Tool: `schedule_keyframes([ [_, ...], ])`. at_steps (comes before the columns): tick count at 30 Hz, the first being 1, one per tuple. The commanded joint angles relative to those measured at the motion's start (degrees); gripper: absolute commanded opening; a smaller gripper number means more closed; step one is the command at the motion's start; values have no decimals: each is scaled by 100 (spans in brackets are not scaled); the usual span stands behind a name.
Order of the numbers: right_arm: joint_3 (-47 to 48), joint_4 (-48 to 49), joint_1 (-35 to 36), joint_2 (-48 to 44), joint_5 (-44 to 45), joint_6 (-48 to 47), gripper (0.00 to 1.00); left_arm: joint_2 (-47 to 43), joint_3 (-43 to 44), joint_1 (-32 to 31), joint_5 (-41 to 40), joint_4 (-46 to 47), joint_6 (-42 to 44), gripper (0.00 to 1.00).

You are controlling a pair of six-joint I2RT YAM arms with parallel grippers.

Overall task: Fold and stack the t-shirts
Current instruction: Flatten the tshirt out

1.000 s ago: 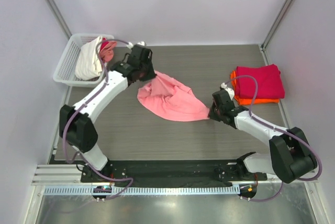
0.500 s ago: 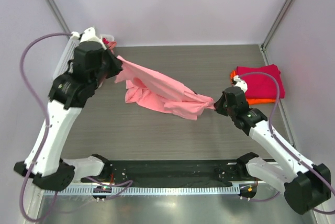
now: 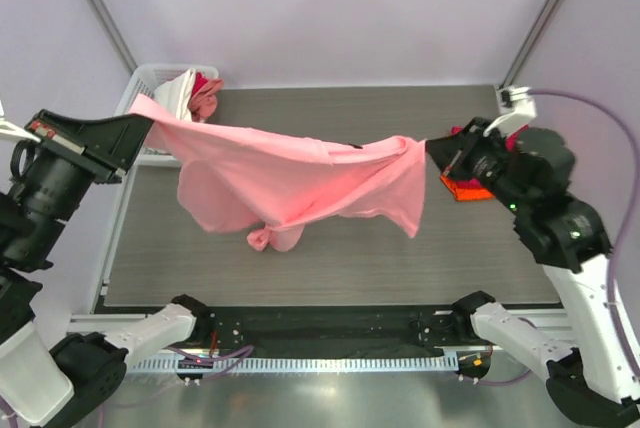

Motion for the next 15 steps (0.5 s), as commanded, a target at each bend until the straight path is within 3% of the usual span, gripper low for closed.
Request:
schedule_keyframes([
  [1, 1382, -891, -24, 94, 707, -523, 1, -61, -414, 26, 1204, 642, -487, 0],
  [6, 3194, -1472, -24, 797, 1958, -839, 1, -377, -1953, 17, 2496, 2206, -1394, 0],
  [8, 3737, -1472, -24, 1262, 2396, -849, 1, -448, -2569, 17, 2639, 2732, -1700, 0],
  [12, 4750, -1437, -24, 2273, 2391, -814, 1, -361, -3098, -158, 2666, 3043, -1703, 0],
  [15, 5068, -1393, -24, 2758, 1943, -691, 1, -299, -3011, -158, 1992, 2518, -1283, 0],
])
